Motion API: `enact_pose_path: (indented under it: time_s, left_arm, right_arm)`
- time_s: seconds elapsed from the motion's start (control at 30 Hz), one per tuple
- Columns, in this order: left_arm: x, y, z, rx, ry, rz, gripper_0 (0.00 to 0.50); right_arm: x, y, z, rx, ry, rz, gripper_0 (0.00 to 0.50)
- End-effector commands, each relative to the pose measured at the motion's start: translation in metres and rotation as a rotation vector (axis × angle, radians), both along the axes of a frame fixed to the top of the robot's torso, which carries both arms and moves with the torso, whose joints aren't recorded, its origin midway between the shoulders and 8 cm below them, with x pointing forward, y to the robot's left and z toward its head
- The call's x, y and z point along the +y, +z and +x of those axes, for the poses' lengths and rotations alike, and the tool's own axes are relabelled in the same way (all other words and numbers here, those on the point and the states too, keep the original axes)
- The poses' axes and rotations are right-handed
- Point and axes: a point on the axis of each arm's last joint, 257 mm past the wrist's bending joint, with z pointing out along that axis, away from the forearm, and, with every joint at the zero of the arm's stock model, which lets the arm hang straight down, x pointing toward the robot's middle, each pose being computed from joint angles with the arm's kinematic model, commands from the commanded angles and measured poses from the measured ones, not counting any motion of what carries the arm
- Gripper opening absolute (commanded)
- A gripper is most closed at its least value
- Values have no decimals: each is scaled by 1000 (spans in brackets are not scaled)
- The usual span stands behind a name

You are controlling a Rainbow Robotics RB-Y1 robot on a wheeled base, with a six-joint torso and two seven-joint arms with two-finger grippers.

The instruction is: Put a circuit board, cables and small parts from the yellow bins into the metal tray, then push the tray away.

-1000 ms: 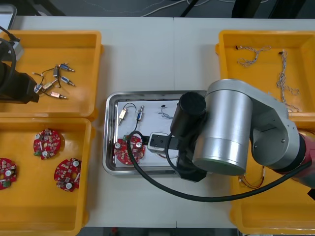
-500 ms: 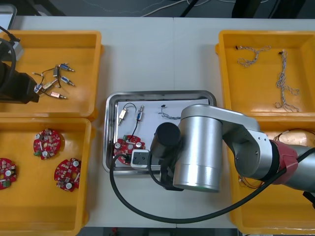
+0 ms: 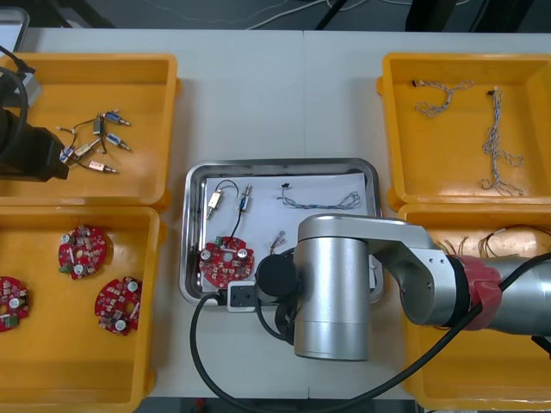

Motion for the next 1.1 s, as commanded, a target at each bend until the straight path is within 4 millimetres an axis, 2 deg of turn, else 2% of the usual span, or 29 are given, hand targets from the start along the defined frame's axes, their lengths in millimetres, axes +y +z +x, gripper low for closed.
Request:
enact_pose_path:
  time_s: [0.03, 0.43, 0.47, 0.5, 0.53, 0.57, 0.6, 0.67, 0.7, 1.1]
  left_arm:
    - [16, 16, -4, -28, -30, 60, 470]
    - [16, 16, -4, -28, -30, 60, 468]
    - [16, 16, -4, -28, -30, 60, 472]
    - [16, 16, -4, -28, -30, 60, 469]
    - [16, 16, -4, -28, -30, 60, 469]
    - [16, 16, -4, -28, -30, 60, 470]
    - [16, 16, -4, -28, -30, 60, 470]
    - [16, 16, -4, -28, -30, 60, 470]
    - [16, 16, -4, -28, -30, 60, 472]
    - [16, 16, -4, -28, -30, 60, 469]
  right_arm:
    - [21, 3, -1, -34, 87, 2, 500]
    - [28, -11, 9, -49, 76, -8, 489]
    - [29, -11, 9, -50, 77, -9, 417]
    - [29, -11, 9, -50, 78, -8, 299]
    - [29, -11, 9, -50, 78, -8, 299]
    - [29, -11, 9, -50, 78, -8, 125]
    - [29, -11, 9, -50, 77, -9, 71]
    - [29, -10, 11, -56, 78, -9, 14]
    - [29, -9, 12, -59, 77, -10, 0]
    - [20, 13, 40, -112, 75, -9, 0]
